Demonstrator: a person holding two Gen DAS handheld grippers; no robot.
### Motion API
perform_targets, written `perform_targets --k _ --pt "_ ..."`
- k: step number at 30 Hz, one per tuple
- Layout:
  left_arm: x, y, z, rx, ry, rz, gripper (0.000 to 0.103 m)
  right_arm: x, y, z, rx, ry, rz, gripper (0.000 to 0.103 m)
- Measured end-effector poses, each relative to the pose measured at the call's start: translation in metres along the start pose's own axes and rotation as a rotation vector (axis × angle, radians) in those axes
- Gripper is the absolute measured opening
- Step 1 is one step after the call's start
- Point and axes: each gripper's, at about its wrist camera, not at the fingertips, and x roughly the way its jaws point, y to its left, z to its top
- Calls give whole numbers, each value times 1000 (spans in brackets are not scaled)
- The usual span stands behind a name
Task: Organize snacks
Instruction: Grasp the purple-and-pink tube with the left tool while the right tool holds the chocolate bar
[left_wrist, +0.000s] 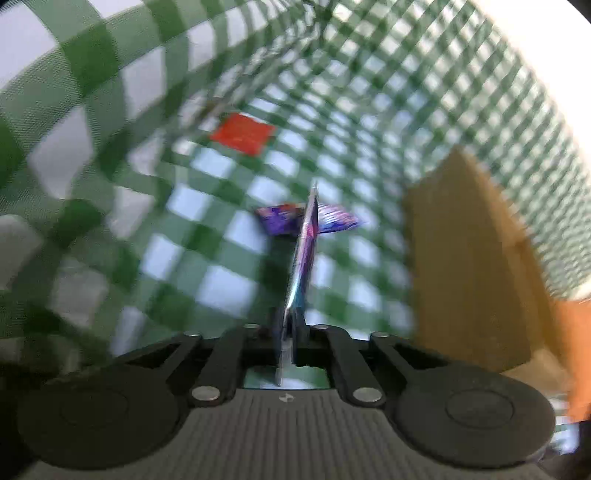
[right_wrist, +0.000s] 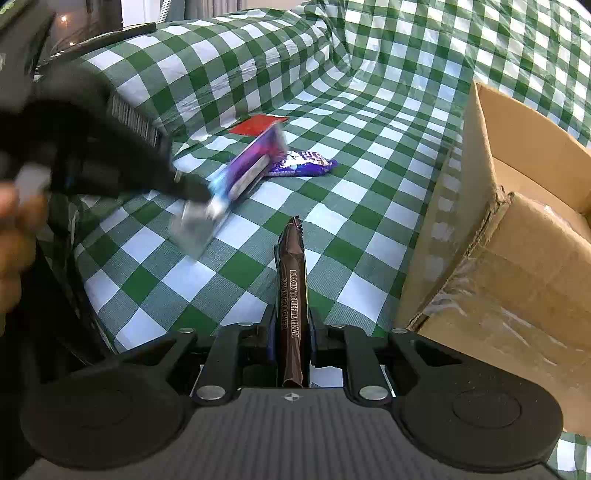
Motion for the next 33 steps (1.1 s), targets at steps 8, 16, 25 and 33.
perform_targets --k 8,16,25,33 --pt "6 -35 -5 207 -63 87 48 -2 -1 -2 0 -2 5 18" --pt "37 -55 -16 426 -82 204 49 -3 -1 -4 -11 -6 2 18" --pt "33 -51 -17 435 -82 187 28 -4 4 -6 -38 -22 -20 18" --pt "15 -50 -13 407 -138 136 25 -22 10 -8 -90 -124 -38 16"
